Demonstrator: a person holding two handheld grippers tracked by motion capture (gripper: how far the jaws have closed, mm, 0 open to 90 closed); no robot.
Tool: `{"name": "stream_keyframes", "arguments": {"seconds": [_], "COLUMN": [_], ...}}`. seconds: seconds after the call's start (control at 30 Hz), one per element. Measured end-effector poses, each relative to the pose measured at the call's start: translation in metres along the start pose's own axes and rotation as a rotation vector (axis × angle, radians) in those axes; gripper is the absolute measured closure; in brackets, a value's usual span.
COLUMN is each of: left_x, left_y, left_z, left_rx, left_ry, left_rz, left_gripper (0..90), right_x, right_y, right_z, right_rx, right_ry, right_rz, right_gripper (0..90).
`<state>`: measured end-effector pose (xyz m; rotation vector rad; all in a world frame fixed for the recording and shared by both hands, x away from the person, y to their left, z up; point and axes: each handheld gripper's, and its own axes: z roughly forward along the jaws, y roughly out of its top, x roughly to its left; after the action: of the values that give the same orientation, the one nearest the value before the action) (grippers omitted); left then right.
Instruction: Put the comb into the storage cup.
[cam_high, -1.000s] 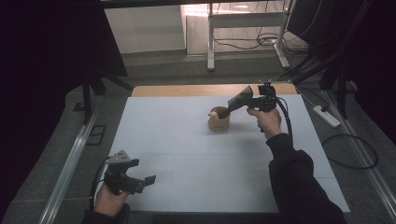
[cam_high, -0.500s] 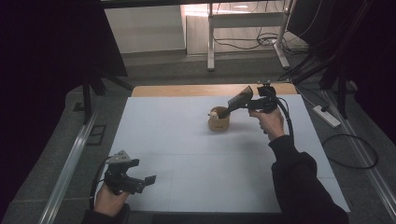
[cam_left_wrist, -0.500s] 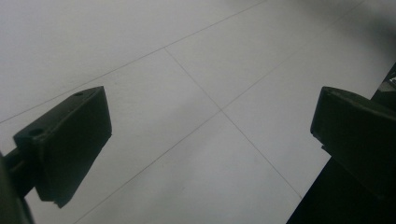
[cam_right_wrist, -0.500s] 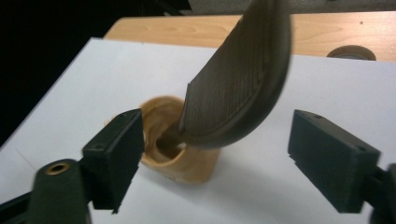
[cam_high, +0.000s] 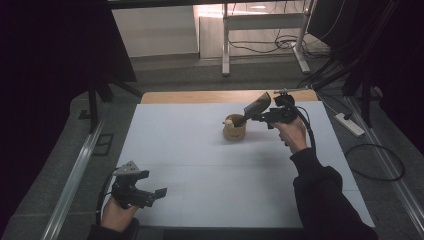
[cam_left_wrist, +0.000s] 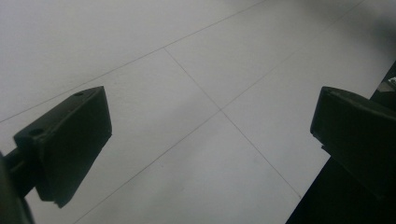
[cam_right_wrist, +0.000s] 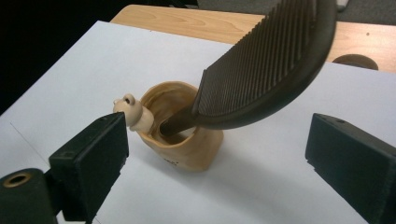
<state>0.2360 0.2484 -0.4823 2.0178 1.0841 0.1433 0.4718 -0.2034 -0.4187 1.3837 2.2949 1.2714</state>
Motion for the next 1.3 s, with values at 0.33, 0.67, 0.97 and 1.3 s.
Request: {"name": "stream_keyframes", "arguments": {"seconds": [0.33,0.67,0.97,1.3], "left_x": [0.0,0.0,0.0,0.0], "left_y": [0.0,0.0,0.0,0.0], "left_z": [0.0,0.0,0.0,0.0], "left_rx": [0.001,0.0,0.0,0.0], "left_ry": [0.001,0.001,-0.002,-0.004], "left_rz": [0.0,0.001,0.0,0.0], "left_gripper": [0.0,0.0,0.0,0.0], "right_x": [0.007,0.014,0.013,0.015], "right_y": [-0.009,-0.018,-0.025,-0.034], "right_z": [-0.003,-0.005,-0.007,-0.009], "right_rx": [0.004,0.022,0.031,0.05], "right_ry": [-0.006,-0.047,-0.058,-0.061], "right_rz": [-0.072,-0.141,-0.15,-0.17], "right_gripper": [3.7,2.4,0.4,0.1]}}
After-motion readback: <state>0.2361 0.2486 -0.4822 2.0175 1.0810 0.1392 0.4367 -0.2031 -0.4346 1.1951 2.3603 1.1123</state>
